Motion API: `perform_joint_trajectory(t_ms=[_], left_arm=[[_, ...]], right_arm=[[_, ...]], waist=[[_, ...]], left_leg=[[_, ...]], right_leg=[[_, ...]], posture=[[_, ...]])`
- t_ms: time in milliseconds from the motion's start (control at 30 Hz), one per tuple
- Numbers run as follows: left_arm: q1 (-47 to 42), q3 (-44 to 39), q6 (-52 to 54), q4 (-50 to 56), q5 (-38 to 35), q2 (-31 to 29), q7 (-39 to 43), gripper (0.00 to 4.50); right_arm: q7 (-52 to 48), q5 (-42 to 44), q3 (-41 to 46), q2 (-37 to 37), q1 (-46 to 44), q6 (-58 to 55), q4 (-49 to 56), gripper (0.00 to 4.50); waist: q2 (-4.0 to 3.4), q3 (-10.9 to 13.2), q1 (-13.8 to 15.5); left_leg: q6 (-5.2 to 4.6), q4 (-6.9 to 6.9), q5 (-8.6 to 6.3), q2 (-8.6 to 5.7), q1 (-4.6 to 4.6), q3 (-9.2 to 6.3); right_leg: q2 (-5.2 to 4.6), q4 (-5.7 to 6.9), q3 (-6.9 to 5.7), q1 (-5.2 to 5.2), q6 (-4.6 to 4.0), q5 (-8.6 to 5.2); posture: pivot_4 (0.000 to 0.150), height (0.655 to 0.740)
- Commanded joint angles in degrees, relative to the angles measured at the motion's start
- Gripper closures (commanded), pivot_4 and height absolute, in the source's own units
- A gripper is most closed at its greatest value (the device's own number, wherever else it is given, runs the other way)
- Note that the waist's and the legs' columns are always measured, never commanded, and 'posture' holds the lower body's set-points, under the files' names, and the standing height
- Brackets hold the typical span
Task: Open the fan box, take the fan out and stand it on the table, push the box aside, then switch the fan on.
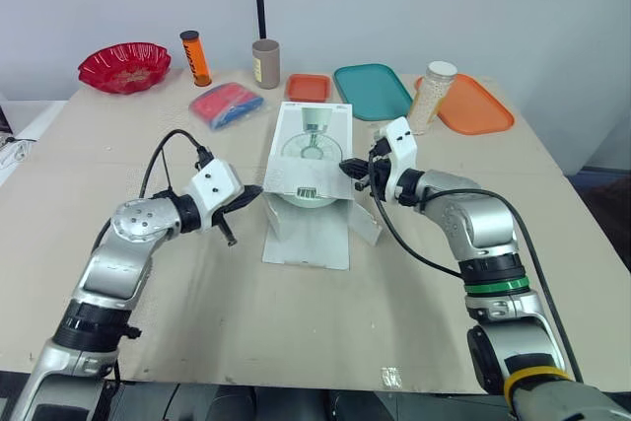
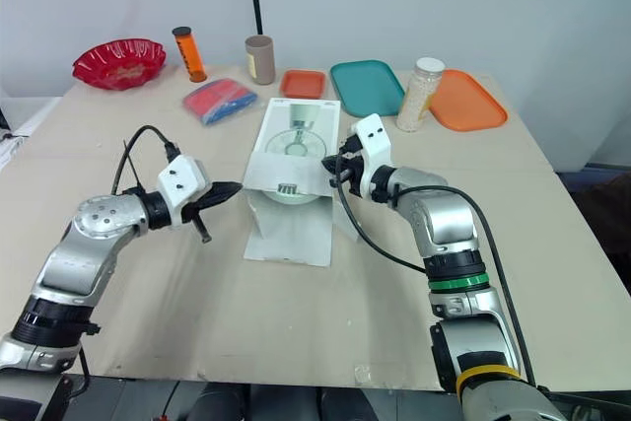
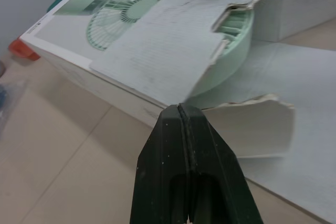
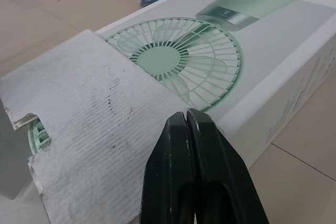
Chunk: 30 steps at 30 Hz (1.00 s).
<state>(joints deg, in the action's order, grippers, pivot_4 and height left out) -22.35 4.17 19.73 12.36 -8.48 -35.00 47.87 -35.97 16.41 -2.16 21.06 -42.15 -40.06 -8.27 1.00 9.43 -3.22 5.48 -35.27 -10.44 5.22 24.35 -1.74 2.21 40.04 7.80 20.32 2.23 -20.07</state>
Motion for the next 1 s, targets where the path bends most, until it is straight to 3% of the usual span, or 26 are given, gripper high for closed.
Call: perform_joint_trajectory(t_ms=[33, 633, 1000], left_arm=[[1.31, -0.98, 3.35, 7.45, -2.21, -1.62, 0.44, 4.50], [-7.14, 9.51, 2.10, 3.09, 3.91, 3.18, -1.15, 4.50], [-8.62, 10.71, 3.50, 2.70, 8.66, -3.24, 2.25, 4.50]], right_arm=[[0.40, -0.38, -0.79, -0.34, 1.27, -0.94, 0.11, 4.48], [0.61, -0.76, -1.66, -1.91, 1.02, -1.18, 0.51, 4.48], [0.57, -1.29, -2.00, -2.61, 1.13, -0.83, 0.59, 4.48]], waist=[[0.02, 0.01, 0.03], [0.03, 0.01, -0.07], [0.03, 0.02, -0.11]], left_leg=[[0.00, 0.00, 0.00, 0.00, 0.00, 0.00], [-0.01, 0.00, -0.01, 0.00, 0.00, 0.00], [-0.01, 0.00, -0.01, 0.00, 0.00, 0.00]], right_leg=[[0.00, 0.00, -0.01, 0.01, 0.00, 0.00], [0.02, 0.00, 0.01, 0.02, -0.03, 0.00], [0.01, 0.00, 0.01, 0.02, -0.01, -0.01]], posture=[[0.150, 0.7389], [0.150, 0.7389], [0.150, 0.7389]])
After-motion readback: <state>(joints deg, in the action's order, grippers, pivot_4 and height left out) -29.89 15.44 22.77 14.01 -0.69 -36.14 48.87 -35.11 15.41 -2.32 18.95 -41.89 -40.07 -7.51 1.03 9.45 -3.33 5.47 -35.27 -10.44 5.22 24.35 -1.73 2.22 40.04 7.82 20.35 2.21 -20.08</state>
